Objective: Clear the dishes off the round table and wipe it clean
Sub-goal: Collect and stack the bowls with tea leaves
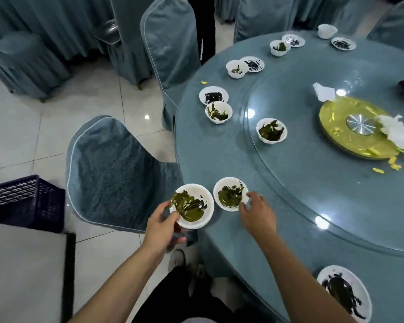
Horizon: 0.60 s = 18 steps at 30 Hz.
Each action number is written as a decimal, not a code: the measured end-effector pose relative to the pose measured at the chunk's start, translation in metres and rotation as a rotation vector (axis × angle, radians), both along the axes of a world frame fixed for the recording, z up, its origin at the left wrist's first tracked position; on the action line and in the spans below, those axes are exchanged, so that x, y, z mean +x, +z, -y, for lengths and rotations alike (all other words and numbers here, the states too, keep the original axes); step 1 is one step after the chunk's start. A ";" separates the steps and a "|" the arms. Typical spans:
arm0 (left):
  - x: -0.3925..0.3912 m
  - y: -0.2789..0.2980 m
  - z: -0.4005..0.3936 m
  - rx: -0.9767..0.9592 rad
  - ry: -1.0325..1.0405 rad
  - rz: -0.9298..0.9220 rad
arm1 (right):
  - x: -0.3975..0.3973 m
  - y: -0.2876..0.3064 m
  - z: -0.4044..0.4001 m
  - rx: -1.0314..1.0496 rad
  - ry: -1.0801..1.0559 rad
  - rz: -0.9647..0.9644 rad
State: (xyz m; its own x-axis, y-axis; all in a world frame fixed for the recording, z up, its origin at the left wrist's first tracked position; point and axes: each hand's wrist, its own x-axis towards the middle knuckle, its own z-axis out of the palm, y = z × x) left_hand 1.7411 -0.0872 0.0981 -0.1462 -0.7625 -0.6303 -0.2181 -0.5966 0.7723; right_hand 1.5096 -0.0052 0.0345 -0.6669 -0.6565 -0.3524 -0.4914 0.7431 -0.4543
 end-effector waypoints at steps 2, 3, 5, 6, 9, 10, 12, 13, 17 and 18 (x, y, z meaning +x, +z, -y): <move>-0.010 -0.005 0.017 0.004 -0.012 0.006 | -0.006 -0.006 0.009 0.013 -0.043 0.022; -0.016 -0.008 0.027 0.011 -0.022 0.008 | -0.008 -0.010 0.013 0.020 -0.061 0.028; -0.029 -0.016 0.049 0.031 -0.045 0.000 | -0.014 -0.015 0.019 0.025 -0.109 0.057; -0.037 -0.021 0.060 0.041 -0.059 -0.011 | -0.018 -0.019 0.022 0.020 -0.147 0.082; -0.064 -0.035 0.093 0.072 -0.103 -0.035 | -0.028 -0.022 0.030 0.003 -0.262 0.169; -0.073 -0.040 0.105 0.081 -0.118 -0.036 | -0.031 -0.021 0.032 0.005 -0.274 0.191; -0.092 -0.047 0.127 0.098 -0.154 -0.027 | -0.038 -0.017 0.036 0.016 -0.287 0.218; -0.102 -0.050 0.138 0.105 -0.170 -0.023 | -0.042 -0.013 0.038 0.011 -0.302 0.226; -0.135 -0.061 0.175 0.108 -0.219 -0.028 | -0.068 0.010 0.053 -0.102 -0.363 0.174; -0.142 -0.064 0.183 0.110 -0.226 -0.029 | -0.075 0.017 0.059 -0.139 -0.388 0.153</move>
